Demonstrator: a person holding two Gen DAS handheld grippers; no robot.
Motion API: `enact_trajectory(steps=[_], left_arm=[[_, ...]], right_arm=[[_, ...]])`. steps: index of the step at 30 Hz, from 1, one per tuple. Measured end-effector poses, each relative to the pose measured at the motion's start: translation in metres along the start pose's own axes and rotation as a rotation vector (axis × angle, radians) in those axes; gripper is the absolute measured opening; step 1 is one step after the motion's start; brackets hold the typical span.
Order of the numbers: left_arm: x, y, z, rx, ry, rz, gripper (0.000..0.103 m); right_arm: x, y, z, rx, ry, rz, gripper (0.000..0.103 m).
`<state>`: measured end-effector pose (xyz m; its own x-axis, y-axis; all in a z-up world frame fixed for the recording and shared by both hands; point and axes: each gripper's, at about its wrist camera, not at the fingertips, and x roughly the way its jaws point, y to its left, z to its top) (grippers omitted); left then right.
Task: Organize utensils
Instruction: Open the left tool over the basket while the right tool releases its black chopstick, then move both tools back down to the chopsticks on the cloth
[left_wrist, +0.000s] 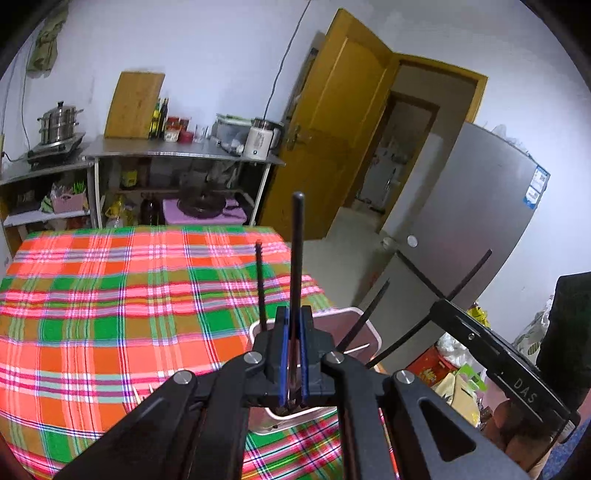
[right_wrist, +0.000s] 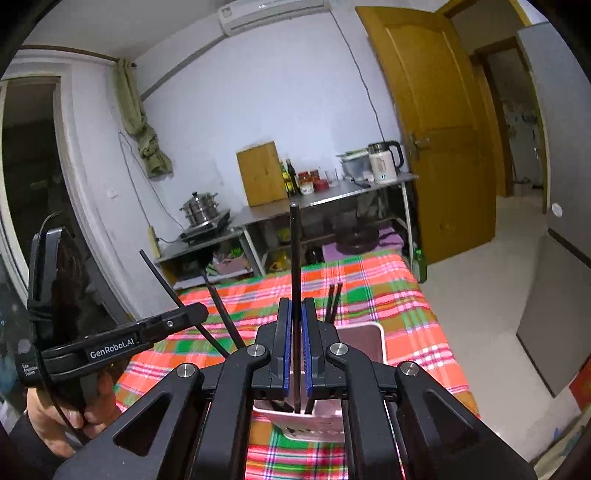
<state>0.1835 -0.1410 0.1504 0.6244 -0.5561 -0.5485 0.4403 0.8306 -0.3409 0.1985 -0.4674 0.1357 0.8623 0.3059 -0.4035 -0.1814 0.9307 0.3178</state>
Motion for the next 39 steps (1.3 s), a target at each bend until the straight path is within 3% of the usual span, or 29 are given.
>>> enact_trajectory(steps=[10, 16, 20, 23, 31, 39], left_arm=[[0.026, 0.009, -0.021, 0.002, 0.062, 0.008, 0.006], [0.023, 0.011, -0.026, 0.006, 0.054, 0.01, 0.025], [0.012, 0.008, -0.027, 0.015, 0.024, -0.002, 0.035], [0.002, 0.006, -0.031, 0.027, 0.006, 0.0, 0.036], [-0.022, 0.017, -0.06, 0.012, -0.012, 0.017, 0.036], [-0.044, 0.044, -0.104, -0.019, 0.008, 0.089, 0.036]], right_arm=[[0.036, -0.014, -0.028, 0.026, 0.102, -0.008, 0.005], [0.042, -0.019, -0.035, 0.043, 0.141, 0.007, 0.006], [0.035, -0.018, -0.035, 0.037, 0.123, 0.01, 0.018], [0.028, -0.016, -0.035, 0.037, 0.111, 0.012, 0.024], [0.005, -0.006, -0.046, 0.015, 0.099, 0.015, 0.024], [0.0, 0.012, -0.076, -0.01, 0.142, 0.053, 0.024]])
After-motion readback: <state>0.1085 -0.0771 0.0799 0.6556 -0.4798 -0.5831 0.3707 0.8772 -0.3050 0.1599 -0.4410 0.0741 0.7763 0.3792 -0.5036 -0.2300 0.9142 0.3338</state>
